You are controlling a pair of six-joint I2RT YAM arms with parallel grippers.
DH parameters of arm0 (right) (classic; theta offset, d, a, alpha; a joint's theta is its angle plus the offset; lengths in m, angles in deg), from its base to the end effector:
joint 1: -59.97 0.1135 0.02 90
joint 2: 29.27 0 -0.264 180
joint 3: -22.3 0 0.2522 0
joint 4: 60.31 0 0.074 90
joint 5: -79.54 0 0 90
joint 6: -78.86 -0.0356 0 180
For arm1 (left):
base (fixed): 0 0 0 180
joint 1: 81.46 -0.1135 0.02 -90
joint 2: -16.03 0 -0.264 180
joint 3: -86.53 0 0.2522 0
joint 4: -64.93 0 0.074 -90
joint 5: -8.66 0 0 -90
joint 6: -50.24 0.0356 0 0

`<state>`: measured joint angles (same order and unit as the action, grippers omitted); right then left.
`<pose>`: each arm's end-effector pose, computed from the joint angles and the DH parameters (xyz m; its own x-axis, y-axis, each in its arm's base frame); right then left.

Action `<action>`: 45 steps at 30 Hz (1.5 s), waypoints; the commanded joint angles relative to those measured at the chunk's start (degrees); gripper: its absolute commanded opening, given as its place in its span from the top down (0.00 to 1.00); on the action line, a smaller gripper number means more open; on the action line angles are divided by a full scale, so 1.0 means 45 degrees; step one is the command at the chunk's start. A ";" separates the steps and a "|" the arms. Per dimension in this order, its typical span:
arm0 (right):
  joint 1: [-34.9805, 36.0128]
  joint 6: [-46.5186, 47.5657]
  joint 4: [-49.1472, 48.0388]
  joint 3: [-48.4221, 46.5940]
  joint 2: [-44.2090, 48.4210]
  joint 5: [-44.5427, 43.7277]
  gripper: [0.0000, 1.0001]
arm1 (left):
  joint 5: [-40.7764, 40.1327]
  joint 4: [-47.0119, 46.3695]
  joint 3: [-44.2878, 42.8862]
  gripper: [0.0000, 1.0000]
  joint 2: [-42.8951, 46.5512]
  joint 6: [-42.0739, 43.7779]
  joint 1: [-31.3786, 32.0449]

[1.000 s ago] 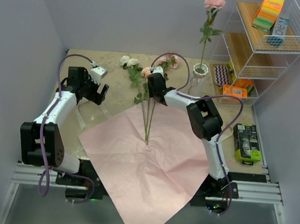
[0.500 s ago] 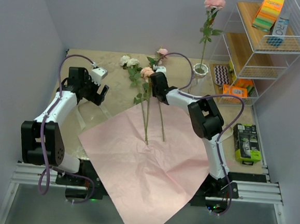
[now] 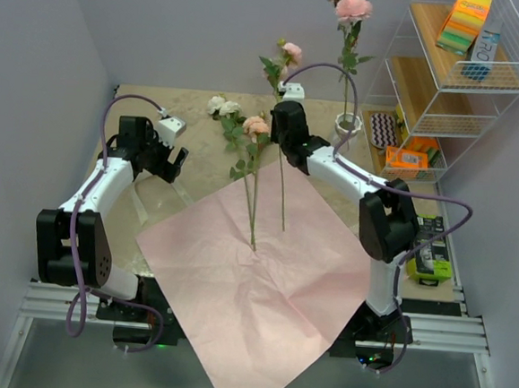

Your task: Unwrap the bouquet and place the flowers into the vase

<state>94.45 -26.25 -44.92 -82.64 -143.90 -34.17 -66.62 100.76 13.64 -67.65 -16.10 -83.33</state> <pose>0.3998 0.2572 0.2658 -0.3942 0.0188 -0.9188 -0.1195 0.9903 0.0715 0.3133 0.0012 0.2499 -0.6080 0.3685 -0.7032 0.4224 0.9001 0.1065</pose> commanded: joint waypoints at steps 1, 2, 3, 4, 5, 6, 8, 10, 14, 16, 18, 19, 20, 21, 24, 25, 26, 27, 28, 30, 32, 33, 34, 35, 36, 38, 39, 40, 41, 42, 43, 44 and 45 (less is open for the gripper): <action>-0.0006 0.0643 -0.1295 -0.0034 0.1409 -0.0359 1.00 | 0.0030 -0.0079 -0.0394 0.02 0.0275 0.0289 -0.0112; -0.0006 0.0857 -0.1512 0.0084 0.1817 -0.0338 1.00 | 0.0030 -0.0060 -0.0394 0.02 0.0275 0.0289 -0.0112; 0.0014 0.0955 -0.1688 0.0182 0.1975 -0.0222 1.00 | 0.0030 -0.0040 -0.0414 0.02 0.0294 0.0308 -0.0112; -0.0006 0.0995 -0.1941 0.0338 0.2151 -0.0047 1.00 | 0.0049 -0.0040 -0.0414 0.02 0.0314 0.0289 -0.0112; 0.0014 0.1111 -0.2060 0.0397 0.2365 0.0438 1.00 | 0.0068 -0.0040 -0.0414 0.02 0.0314 0.0289 -0.0112; 0.0014 0.1151 -0.2138 0.0533 0.2464 0.0675 1.00 | 0.0069 -0.0021 -0.0414 0.02 0.0314 0.0270 -0.0112; 0.0033 0.1346 -0.2567 0.0787 0.2737 0.1648 1.00 | 0.0146 -0.0001 -0.0452 0.02 0.0334 0.0212 -0.0112; 0.0053 0.1464 -0.2821 0.1081 0.2836 0.2276 1.00 | 0.0380 0.0077 -0.0472 0.02 0.0334 0.0114 -0.0112; 0.0208 0.1853 -0.3681 0.1940 0.3382 0.3625 1.00 | 0.0557 0.0175 -0.0589 0.02 0.0314 0.0055 -0.0112; 0.0481 0.2166 -0.4012 0.2233 0.3753 0.3880 1.00 | 0.0518 0.0175 -0.0590 0.02 0.0314 0.0074 -0.0112; 0.0735 0.2537 -0.4248 0.2331 0.4046 0.3920 1.00 | 0.0518 0.0194 -0.0628 0.02 0.0314 0.0074 -0.0112; 0.0814 0.2616 -0.4326 0.2293 0.4299 0.4017 1.00 | 0.0537 0.0214 -0.0648 0.02 0.0314 0.0074 -0.0112; 0.0872 0.2733 -0.4365 0.2196 0.4456 0.4056 1.00 | 0.0518 0.0214 -0.0668 0.02 0.0333 0.0074 -0.0112; 0.0989 0.2792 -0.4366 0.2060 0.4554 0.4095 1.00 | 0.0576 0.0233 -0.0687 0.02 0.0334 0.0055 -0.0112; 0.1243 0.3084 -0.4502 0.1805 0.5101 0.4154 1.00 | 0.0848 0.0311 -0.0843 0.01 0.0334 -0.0062 -0.0112; 0.1283 0.3163 -0.4580 0.1766 0.5257 0.4135 1.00 | 0.0888 0.0331 -0.0902 0.02 0.0334 -0.0082 -0.0112; 0.1361 0.3299 -0.4677 0.1746 0.5606 0.3864 1.00 | 0.0908 0.0331 -0.0921 0.02 0.0334 -0.0140 -0.0131; 0.1400 0.3300 -0.4794 0.1746 0.5842 0.3726 1.00 | 0.0908 0.0312 -0.0941 0.01 0.0334 -0.0141 -0.0112; 0.1420 0.3745 -0.5143 0.1765 0.6076 0.3493 1.00 | 0.0889 0.0312 -0.0941 0.01 0.0295 -0.0141 -0.0112; 0.1439 0.4760 -0.5807 0.2075 0.6779 0.2576 1.00 | 0.0850 0.0331 -0.0941 0.01 0.0275 -0.0063 -0.0112; 0.1420 0.6704 -0.8573 0.2796 0.7383 0.1661 1.00 | 0.0811 0.0351 -0.0941 0.01 0.0236 -0.0004 -0.0112; 0.1420 0.7511 -0.9764 0.3322 0.7426 0.1306 1.00 | 0.0753 0.0331 -0.0941 0.01 0.0217 0.0015 -0.0112; 0.1401 0.8350 -1.1632 0.3328 0.7271 0.1013 1.00 | 0.0733 0.0331 -0.0941 0.01 0.0216 0.0054 -0.0131; 0.1362 0.9673 -1.2289 0.3134 0.7038 0.0391 1.00 | 0.0752 0.0312 -0.0941 0.01 0.0216 0.0074 -0.0112; 0.1110 1.0131 -1.2643 0.2340 0.6455 -0.0331 1.00 | 0.0733 0.0292 -0.0941 0.01 0.0197 0.0055 -0.0112; 0.0622 1.0429 -1.3270 0.1748 0.6100 -0.0358 1.00 | 0.0752 0.0273 -0.0961 0.01 0.0197 0.0035 -0.0112; 0.0097 1.0371 -1.3427 0.1224 0.5808 -0.0319 1.00 | 0.0733 0.0253 -0.0980 0.01 0.0178 0.0054 -0.0112; -0.0121 1.0312 -1.3680 0.0909 0.5631 -0.0512 1.00 | 0.0733 0.0253 -0.0980 0.01 0.0177 0.0074 -0.0112; -0.0297 1.0447 -1.4011 0.0616 0.5397 -0.0746 1.00 | 0.0733 0.0253 -0.0980 0.01 0.0177 0.0094 -0.0131; -0.0589 1.0681 -1.4440 0.0207 0.5028 -0.1115 1.00 | 0.0694 0.0253 -0.0980 0.01 0.0177 0.0132 -0.0112; -0.0669 1.0934 -1.5101 -0.0010 0.4792 -0.1255 1.00 | 0.0694 0.0234 -0.0961 0.01 0.0197 0.0210 -0.0112; -0.0747 1.1498 -1.5282 -0.0225 0.4635 -0.1295 1.00 | 0.0655 0.0233 -0.0941 0.01 0.0178 0.0250 -0.0112; -0.0845 1.1813 -1.5438 -0.0536 0.4479 -0.1295 1.00 | 0.0577 0.0175 -0.0922 0.01 0.0177 0.0269 -0.0112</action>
<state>92.33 18.23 -103.65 -79.82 -121.65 -35.37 -64.00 102.77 11.48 -67.65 -16.10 -83.33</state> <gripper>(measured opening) 0.028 0.988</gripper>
